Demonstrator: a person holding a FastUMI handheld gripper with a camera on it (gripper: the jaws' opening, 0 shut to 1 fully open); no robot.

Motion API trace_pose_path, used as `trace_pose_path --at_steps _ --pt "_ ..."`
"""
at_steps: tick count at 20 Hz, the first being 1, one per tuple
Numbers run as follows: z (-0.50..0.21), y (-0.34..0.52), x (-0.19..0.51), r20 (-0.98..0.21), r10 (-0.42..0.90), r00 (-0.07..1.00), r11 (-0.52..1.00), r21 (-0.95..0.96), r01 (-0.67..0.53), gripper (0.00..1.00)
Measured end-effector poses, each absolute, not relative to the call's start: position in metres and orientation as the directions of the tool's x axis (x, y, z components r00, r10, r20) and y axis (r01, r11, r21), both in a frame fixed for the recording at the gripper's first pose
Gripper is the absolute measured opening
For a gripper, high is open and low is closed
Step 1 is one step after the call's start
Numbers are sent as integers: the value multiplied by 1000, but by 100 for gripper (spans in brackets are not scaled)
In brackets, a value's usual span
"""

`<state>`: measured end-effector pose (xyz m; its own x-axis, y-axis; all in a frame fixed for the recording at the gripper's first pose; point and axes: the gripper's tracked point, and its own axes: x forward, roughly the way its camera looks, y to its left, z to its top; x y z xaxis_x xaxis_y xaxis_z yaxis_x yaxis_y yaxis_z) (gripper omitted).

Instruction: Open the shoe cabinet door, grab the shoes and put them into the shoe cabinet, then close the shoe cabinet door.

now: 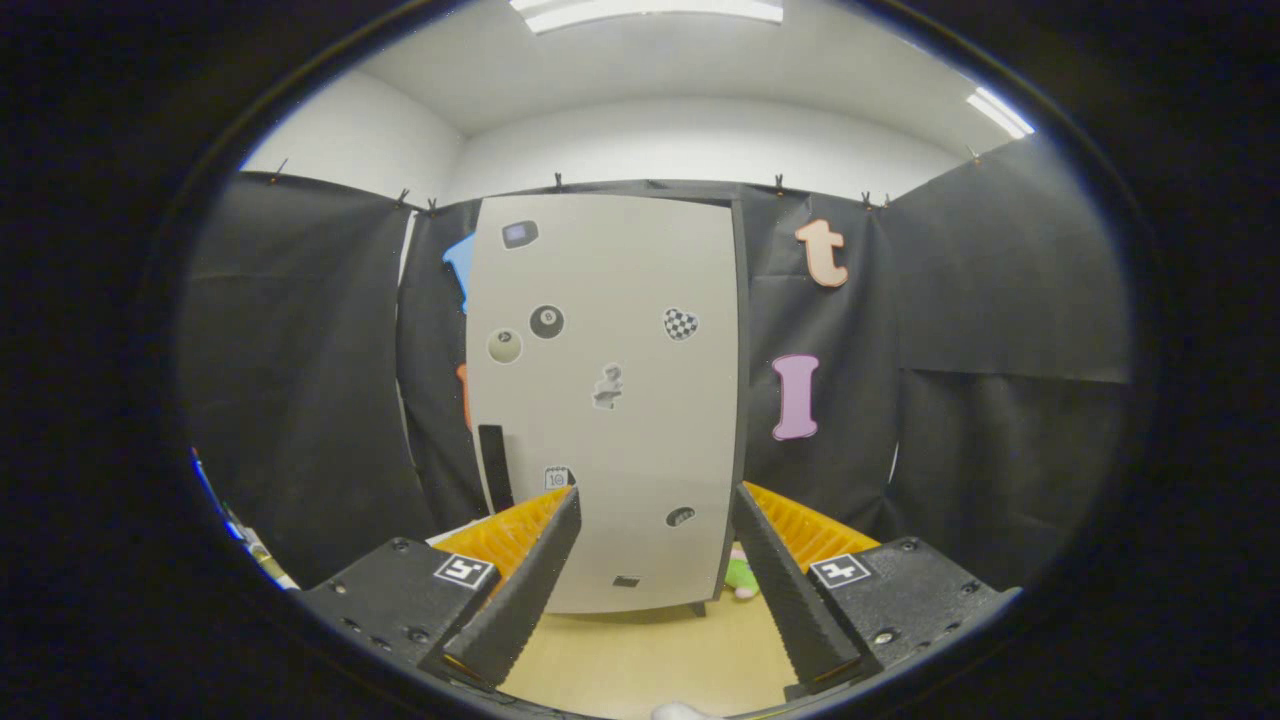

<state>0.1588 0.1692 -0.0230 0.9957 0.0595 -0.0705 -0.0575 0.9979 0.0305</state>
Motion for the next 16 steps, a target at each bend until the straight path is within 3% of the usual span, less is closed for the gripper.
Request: trace_pose_path --at_steps 16 --pt "-18 167 154 -59 46 997 999 26 -45 100"
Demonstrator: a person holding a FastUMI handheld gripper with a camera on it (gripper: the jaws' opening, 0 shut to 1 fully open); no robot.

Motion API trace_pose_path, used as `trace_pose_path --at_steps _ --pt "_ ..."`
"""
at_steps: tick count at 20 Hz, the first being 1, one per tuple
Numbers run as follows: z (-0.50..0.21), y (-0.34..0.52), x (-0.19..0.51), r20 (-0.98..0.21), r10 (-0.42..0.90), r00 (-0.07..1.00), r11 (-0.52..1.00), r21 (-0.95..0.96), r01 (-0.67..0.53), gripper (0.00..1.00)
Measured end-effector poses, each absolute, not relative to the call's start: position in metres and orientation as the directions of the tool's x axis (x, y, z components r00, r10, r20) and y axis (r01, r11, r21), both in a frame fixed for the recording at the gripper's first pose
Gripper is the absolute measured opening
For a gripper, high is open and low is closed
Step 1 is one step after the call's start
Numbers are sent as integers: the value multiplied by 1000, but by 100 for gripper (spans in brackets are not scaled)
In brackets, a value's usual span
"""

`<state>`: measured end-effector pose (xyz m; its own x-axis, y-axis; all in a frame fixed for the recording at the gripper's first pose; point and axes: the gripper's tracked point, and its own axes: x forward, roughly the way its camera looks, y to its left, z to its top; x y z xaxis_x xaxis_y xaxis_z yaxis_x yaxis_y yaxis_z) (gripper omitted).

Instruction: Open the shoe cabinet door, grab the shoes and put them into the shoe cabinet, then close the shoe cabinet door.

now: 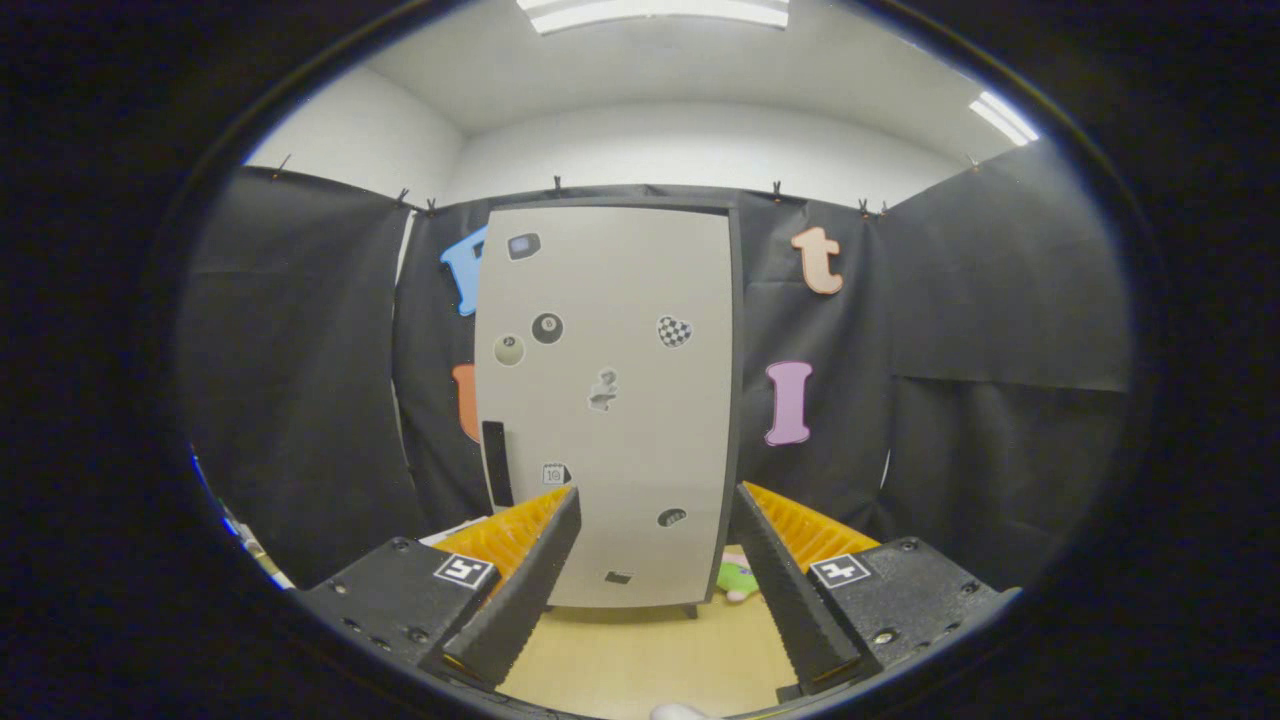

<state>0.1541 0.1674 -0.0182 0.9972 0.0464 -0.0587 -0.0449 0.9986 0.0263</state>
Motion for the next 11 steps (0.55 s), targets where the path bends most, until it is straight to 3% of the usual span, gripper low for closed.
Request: trace_pose_path --at_steps 11 --pt "-20 162 149 -59 44 997 999 29 -42 100"
